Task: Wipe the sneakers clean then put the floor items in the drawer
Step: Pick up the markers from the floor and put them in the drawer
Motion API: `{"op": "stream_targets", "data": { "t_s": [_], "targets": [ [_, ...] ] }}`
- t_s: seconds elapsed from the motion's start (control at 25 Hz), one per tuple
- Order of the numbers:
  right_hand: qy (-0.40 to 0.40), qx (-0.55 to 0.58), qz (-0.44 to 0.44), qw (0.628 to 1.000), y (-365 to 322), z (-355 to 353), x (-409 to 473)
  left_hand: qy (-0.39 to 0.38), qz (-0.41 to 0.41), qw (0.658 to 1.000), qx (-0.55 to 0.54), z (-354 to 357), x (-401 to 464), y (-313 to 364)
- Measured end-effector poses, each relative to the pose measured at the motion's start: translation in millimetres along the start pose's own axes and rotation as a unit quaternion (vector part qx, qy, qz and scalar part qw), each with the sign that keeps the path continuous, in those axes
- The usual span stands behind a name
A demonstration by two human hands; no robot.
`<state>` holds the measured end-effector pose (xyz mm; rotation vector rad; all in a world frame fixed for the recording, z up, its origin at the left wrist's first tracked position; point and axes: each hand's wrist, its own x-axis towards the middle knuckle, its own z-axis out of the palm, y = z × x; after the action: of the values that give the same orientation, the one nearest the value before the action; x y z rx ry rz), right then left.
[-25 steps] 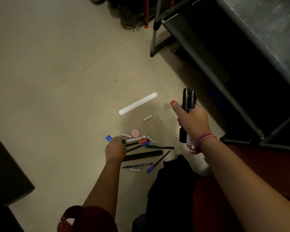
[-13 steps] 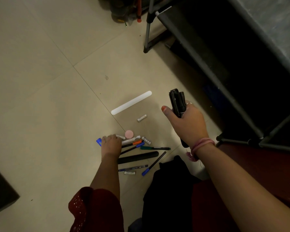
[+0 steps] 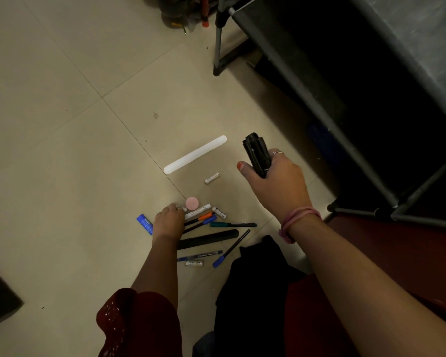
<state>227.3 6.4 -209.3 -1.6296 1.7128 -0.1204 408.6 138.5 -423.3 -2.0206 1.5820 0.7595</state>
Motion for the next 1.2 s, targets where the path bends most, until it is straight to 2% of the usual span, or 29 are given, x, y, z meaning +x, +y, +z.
{"op": "stream_targets", "data": {
  "t_s": [0.16, 0.32, 0.4, 0.48, 0.52, 0.72, 0.8, 0.88, 1.04, 1.2],
  "targets": [
    [-0.009, -0.008, 0.009, 1.000, -3, -2, 0, -0.051, -0.044, 0.990, -0.121, -22, -6, 0],
    [-0.006, -0.005, 0.038, 0.999, -10, -12, -4, -0.038, -0.107, 0.950, -0.289, -58, -31, 5],
    [-0.011, 0.100, 0.082, 0.992, -14, -28, -11, -0.015, -0.090, 0.932, -0.351, -79, -52, 13],
    [-0.015, 0.254, 0.142, 0.957, -16, -49, -24, 0.006, -0.066, 0.916, -0.396, -107, -77, 23],
    [-0.020, 0.312, 0.162, 0.936, -17, -61, -35, 0.010, -0.059, 0.902, -0.428, -124, -90, 28],
    [-0.019, 0.453, 0.175, 0.874, -22, -125, -104, -0.017, -0.022, 0.794, -0.607, -222, -157, 57],
    [-0.024, 0.527, 0.176, 0.831, -23, -150, -137, -0.054, 0.015, 0.738, -0.672, -258, -189, 75],
    [-0.025, 0.582, 0.166, 0.796, -20, -172, -172, -0.097, 0.068, 0.698, -0.706, -289, -229, 98],
    [-0.010, 0.620, 0.145, 0.771, -4, -208, -238, -0.168, 0.159, 0.678, -0.698, -321, -311, 148],
    [0.023, 0.649, 0.130, 0.749, 31, -229, -299, -0.234, 0.220, 0.702, -0.636, -310, -376, 201]
  ]
}}
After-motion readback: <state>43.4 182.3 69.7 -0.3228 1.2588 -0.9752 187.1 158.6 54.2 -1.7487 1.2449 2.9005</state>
